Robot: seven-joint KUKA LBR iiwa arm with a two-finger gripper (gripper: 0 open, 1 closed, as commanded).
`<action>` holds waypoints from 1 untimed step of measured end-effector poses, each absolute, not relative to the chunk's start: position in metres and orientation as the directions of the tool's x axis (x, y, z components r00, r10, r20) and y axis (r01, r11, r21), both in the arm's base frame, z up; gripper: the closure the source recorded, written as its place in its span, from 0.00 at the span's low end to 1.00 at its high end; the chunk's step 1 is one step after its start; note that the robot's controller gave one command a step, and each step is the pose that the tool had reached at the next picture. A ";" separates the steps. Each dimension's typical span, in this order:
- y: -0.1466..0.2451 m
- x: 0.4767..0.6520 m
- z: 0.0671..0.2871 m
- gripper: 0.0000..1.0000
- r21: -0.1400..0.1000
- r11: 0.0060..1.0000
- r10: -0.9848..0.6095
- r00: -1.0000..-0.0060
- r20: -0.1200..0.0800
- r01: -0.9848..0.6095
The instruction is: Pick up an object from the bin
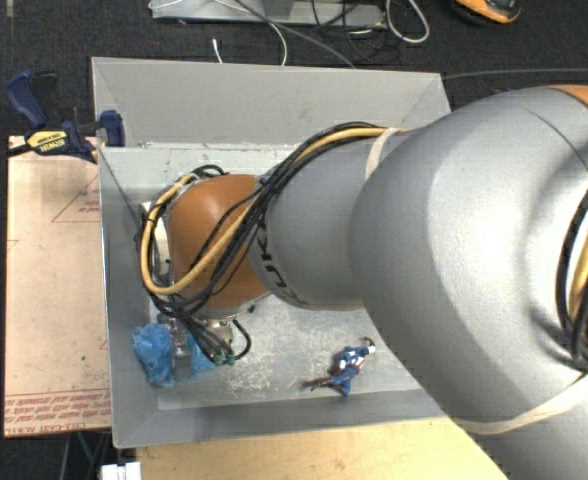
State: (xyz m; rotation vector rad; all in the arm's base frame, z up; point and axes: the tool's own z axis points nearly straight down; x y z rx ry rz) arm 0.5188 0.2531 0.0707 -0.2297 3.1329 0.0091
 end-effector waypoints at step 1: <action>0.253 0.519 0.071 1.00 0.006 0.989 -0.145 -0.989 -0.001 -0.145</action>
Offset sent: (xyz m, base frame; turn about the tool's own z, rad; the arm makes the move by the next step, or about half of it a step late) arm -0.0001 0.0000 0.0162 0.0006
